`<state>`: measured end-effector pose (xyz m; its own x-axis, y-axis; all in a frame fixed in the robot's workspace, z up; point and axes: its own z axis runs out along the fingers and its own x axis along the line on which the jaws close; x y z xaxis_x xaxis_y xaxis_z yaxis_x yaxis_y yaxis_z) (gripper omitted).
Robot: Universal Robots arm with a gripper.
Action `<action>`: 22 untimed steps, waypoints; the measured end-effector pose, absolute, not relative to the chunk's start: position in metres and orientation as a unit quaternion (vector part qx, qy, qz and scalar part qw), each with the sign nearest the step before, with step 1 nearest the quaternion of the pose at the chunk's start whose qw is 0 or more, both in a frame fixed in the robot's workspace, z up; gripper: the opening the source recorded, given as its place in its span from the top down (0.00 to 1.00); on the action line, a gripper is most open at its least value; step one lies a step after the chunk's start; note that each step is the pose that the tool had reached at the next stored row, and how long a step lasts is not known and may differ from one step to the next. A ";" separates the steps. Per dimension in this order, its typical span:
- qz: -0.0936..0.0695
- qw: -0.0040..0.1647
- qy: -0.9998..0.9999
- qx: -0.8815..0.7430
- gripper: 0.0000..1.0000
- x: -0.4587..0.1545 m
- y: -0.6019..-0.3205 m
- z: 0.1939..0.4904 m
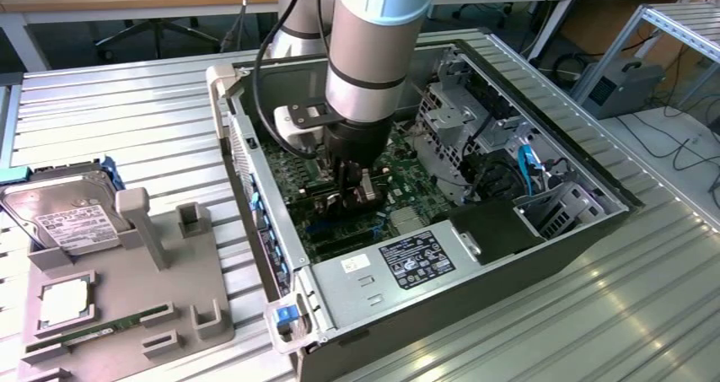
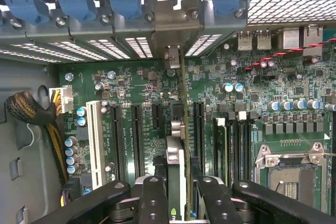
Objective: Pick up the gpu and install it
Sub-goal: 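Insert the gpu into the slot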
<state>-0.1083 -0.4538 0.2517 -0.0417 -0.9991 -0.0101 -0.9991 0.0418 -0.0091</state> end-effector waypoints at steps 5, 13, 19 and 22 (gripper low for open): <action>-0.001 0.008 0.718 -0.696 0.73 -0.110 -0.454 0.251; -0.001 0.008 0.716 -0.698 0.73 -0.111 -0.454 0.248; -0.001 0.009 0.715 -0.699 0.73 -0.112 -0.454 0.247; -0.001 0.008 0.715 -0.700 0.73 -0.113 -0.454 0.247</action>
